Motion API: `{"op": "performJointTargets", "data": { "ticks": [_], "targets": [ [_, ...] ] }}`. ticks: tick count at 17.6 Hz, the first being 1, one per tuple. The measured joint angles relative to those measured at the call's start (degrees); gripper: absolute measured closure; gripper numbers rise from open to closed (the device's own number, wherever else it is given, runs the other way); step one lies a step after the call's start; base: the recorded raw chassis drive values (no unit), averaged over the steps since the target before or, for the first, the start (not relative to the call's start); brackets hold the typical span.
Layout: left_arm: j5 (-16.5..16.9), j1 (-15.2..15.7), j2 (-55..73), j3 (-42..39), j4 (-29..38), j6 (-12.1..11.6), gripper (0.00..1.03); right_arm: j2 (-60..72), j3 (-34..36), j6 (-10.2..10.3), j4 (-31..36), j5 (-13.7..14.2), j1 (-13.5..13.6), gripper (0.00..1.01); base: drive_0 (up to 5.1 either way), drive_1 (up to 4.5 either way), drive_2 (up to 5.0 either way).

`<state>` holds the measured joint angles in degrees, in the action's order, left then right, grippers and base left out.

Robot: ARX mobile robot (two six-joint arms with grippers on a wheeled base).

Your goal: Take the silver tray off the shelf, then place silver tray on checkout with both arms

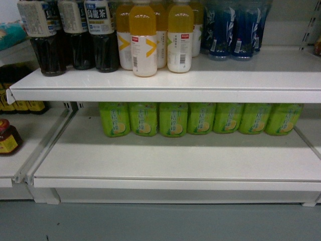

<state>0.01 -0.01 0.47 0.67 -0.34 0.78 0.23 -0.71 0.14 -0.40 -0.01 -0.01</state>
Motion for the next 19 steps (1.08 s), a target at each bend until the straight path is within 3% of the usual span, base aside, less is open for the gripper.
{"op": "performJointTargets", "data": {
  "ticks": [19],
  "targets": [
    [-0.02,0.0,0.0,0.0,0.13,-0.17,0.05,0.0,0.0,0.0,0.2,0.0,0.0,0.03,0.0,0.0,0.0]
  ]
}}
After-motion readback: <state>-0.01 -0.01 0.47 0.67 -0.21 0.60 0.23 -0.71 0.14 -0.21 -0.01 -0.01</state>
